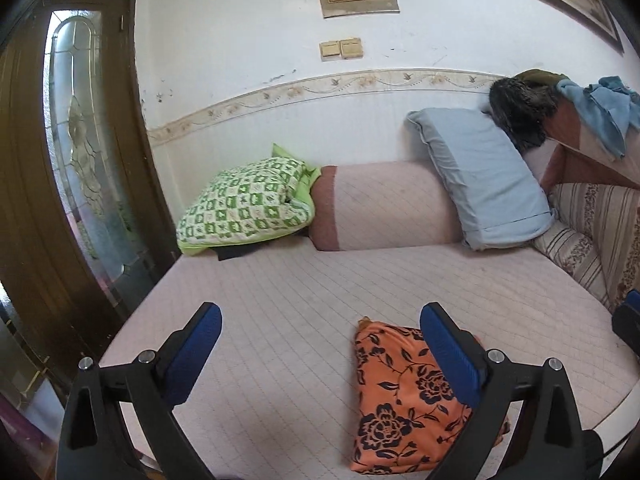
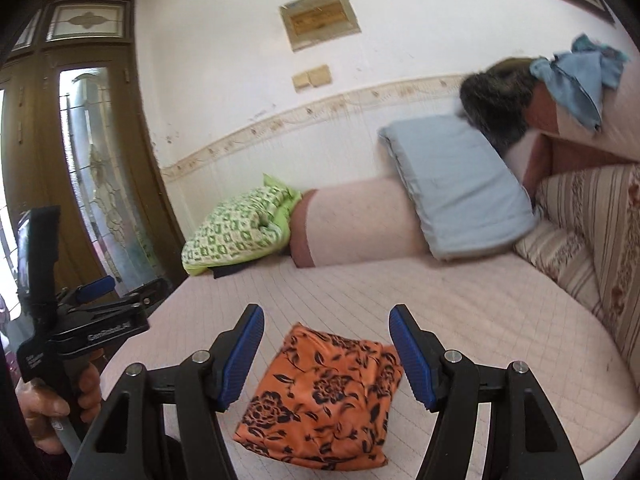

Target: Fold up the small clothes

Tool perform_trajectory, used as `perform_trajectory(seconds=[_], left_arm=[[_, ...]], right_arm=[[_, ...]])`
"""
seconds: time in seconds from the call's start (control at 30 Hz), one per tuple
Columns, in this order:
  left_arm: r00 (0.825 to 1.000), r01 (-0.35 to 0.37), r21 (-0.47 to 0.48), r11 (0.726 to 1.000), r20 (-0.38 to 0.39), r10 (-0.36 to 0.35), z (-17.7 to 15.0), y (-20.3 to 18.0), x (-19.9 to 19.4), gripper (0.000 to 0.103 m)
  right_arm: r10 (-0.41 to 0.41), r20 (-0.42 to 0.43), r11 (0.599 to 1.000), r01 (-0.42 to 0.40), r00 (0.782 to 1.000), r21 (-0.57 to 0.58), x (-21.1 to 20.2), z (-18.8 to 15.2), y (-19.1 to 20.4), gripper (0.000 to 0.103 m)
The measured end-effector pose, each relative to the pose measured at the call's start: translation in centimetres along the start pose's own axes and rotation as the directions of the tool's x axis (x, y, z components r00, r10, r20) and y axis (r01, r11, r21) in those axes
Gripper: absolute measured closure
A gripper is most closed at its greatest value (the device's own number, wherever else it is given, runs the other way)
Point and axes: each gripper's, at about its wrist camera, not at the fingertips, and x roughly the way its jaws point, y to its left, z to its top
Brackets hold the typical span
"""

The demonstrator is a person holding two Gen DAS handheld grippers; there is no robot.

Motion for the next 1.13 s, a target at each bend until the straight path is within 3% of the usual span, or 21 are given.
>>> perform_trajectory(seconds=[0.63, 0.9, 1.13], left_arm=[[1.000, 0.004, -0.021, 1.000, -0.027, -0.005, -0.5, 0.2, -0.7, 0.003], [0.999, -0.040, 0.026, 0.999, 0.020, 0.040, -1.0, -0.4, -1.6, 0.000], [1.000, 0.021, -0.020, 1.000, 0.000, -0.021, -1.5, 0.3, -0.5, 0.000]], right_arm=[[0.033, -0.015, 0.999, -0.034, 0.999, -0.035, 0.1, -0.7, 2.8, 0.034], [0.046, -0.039, 0.998, -0.047, 0.998, -0.042, 0.7, -1.4, 2.9, 0.034], [0.038, -0.077, 0.998, -0.042, 0.996, -0.047, 1.7, -2.3, 2.8, 0.034]])
